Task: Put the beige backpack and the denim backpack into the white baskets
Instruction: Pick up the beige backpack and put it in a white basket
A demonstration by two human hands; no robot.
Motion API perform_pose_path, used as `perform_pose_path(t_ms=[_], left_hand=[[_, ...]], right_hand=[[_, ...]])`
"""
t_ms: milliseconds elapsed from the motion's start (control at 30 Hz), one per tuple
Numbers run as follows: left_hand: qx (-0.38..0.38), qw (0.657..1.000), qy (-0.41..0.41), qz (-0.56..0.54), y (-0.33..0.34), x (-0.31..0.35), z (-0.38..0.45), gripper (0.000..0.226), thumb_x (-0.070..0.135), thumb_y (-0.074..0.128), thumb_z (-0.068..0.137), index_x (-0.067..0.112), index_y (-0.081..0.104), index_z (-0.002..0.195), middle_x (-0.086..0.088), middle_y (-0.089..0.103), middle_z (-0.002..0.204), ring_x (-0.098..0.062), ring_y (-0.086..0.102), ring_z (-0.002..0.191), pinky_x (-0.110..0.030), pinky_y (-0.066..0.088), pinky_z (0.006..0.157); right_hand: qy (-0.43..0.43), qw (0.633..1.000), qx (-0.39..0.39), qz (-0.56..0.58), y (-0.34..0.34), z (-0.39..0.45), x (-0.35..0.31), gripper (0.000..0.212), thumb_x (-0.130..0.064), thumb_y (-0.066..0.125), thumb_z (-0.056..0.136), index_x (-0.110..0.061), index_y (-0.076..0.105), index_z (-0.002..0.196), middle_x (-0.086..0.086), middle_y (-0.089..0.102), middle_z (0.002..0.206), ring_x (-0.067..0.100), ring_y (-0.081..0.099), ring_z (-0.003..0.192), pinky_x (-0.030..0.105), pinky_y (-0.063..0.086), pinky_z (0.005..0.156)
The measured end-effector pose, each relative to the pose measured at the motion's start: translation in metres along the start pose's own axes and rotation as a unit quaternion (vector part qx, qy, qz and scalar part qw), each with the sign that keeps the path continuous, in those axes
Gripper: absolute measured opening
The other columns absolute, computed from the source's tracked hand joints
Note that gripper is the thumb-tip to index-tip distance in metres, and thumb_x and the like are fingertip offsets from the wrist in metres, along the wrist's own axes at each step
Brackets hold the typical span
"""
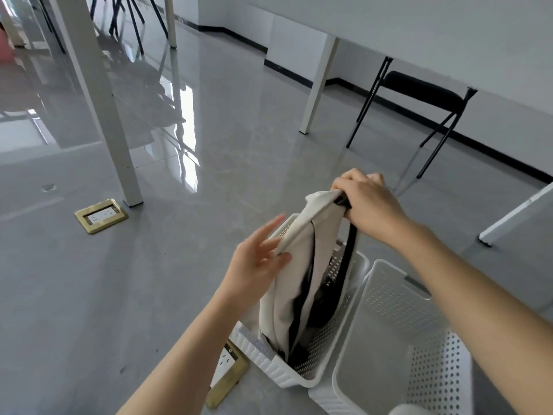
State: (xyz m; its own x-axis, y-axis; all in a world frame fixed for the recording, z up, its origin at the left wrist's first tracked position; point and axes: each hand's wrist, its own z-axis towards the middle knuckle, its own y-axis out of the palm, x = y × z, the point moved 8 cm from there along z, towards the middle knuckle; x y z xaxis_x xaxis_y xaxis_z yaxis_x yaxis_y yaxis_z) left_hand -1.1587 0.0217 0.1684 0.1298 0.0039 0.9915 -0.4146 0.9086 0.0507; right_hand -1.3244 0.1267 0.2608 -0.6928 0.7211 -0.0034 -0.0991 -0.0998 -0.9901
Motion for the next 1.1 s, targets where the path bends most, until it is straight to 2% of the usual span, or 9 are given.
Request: perform_pose_path(t_ms=[67, 167, 300, 400, 567, 667, 767, 933, 1100], left_hand=[[-0.064, 0.99, -0.041, 0.122, 0.008, -0.01, -0.002, 0.081, 0.022, 0.076, 0.078, 0.054, 0.033, 0.139, 0.006, 0.066, 0.116, -0.014, 0.06, 0.105, -0.028, 0.047, 0.092], [-0.135, 0.906, -0.117, 0.383, 0.017, -0.038, -0.014, 0.048, 0.043, 0.068, 0.081, 0.034, 0.051, 0.125, 0.006, 0.057, 0.109, -0.014, 0.044, 0.107, -0.03, 0.034, 0.084], [0.033, 0.953, -0.261, 0.151, -0.016, -0.092, -0.013, 0.028, 0.033, 0.057, 0.093, 0.007, 0.066, 0.099, -0.014, 0.073, 0.1, -0.032, 0.069, 0.088, -0.041, 0.055, 0.078], [0.171, 0.93, -0.327, 0.001, -0.048, -0.126, -0.022, 0.024, 0.025, 0.057, 0.094, 0.006, 0.061, 0.109, -0.013, 0.068, 0.103, -0.027, 0.064, 0.086, -0.04, 0.054, 0.081], [0.253, 0.896, -0.359, 0.062, -0.078, -0.155, -0.027, 0.041, 0.032, 0.063, 0.087, 0.008, 0.054, 0.119, -0.015, 0.065, 0.113, -0.036, 0.06, 0.103, -0.049, 0.052, 0.09], [0.272, 0.904, -0.312, 0.108, -0.078, -0.149, -0.019, 0.048, 0.029, 0.062, 0.087, 0.014, 0.045, 0.129, -0.012, 0.059, 0.123, -0.036, 0.049, 0.12, -0.042, 0.045, 0.096], [0.273, 0.895, -0.309, 0.171, -0.08, -0.142, -0.014, 0.04, 0.034, 0.058, 0.089, 0.011, 0.05, 0.121, -0.013, 0.061, 0.119, -0.034, 0.053, 0.114, -0.034, 0.04, 0.08], [0.167, 0.786, -0.309, 0.509, -0.089, -0.129, -0.006, 0.045, 0.056, 0.047, 0.09, 0.012, 0.055, 0.088, -0.01, 0.068, 0.097, -0.033, 0.064, 0.092, -0.032, 0.04, 0.068], [0.065, 0.789, -0.41, 0.453, -0.132, -0.147, -0.02, 0.057, 0.068, 0.056, 0.079, 0.011, 0.057, 0.082, -0.003, 0.07, 0.081, -0.024, 0.069, 0.074, -0.03, 0.053, 0.066]], right_hand=[[0.039, 0.999, 0.027, 0.018, -0.018, -0.011, 0.005, 0.029, 0.0, 0.048, 0.082, -0.021, 0.056, 0.099, 0.001, 0.053, 0.122, 0.036, 0.055, 0.098, 0.039, 0.046, 0.073], [0.103, 0.988, 0.097, 0.053, -0.031, -0.021, 0.002, 0.028, -0.001, 0.043, 0.085, -0.018, 0.055, 0.103, 0.007, 0.051, 0.125, 0.039, 0.057, 0.093, 0.041, 0.045, 0.073], [0.151, 0.969, 0.149, 0.13, 0.002, -0.001, -0.027, 0.045, -0.016, 0.053, 0.089, -0.021, 0.039, 0.131, 0.012, 0.03, 0.149, 0.046, 0.05, 0.115, 0.048, 0.045, 0.086], [0.135, 0.979, 0.039, 0.148, 0.062, 0.017, -0.053, 0.072, -0.034, 0.057, 0.091, -0.022, 0.016, 0.149, 0.013, 0.01, 0.16, 0.045, 0.024, 0.139, 0.054, 0.032, 0.108], [0.082, 0.964, -0.202, 0.153, 0.175, 0.008, -0.078, 0.069, -0.057, 0.04, 0.091, -0.037, 0.011, 0.15, -0.002, -0.005, 0.163, 0.045, -0.001, 0.146, 0.058, 0.013, 0.116], [0.097, 0.947, -0.25, 0.175, 0.207, 0.007, -0.077, 0.067, -0.064, 0.034, 0.09, -0.048, 0.006, 0.149, -0.003, -0.011, 0.163, 0.048, -0.008, 0.145, 0.062, 0.009, 0.115], [0.11, 0.943, -0.261, 0.173, 0.23, 0.008, -0.075, 0.066, -0.07, 0.029, 0.087, -0.051, 0.01, 0.147, -0.007, -0.017, 0.162, 0.047, -0.012, 0.145, 0.064, 0.01, 0.114], [0.089, 0.951, -0.281, 0.098, 0.247, 0.009, -0.084, 0.068, -0.066, 0.021, 0.091, -0.037, 0.013, 0.152, 0.004, -0.022, 0.161, 0.054, -0.016, 0.141, 0.058, 0.0, 0.117], [0.082, 0.949, -0.303, 0.036, 0.229, 0.006, -0.101, 0.055, -0.049, 0.023, 0.097, -0.031, 0.025, 0.148, 0.007, -0.004, 0.162, 0.053, 0.003, 0.142, 0.065, 0.019, 0.111]])
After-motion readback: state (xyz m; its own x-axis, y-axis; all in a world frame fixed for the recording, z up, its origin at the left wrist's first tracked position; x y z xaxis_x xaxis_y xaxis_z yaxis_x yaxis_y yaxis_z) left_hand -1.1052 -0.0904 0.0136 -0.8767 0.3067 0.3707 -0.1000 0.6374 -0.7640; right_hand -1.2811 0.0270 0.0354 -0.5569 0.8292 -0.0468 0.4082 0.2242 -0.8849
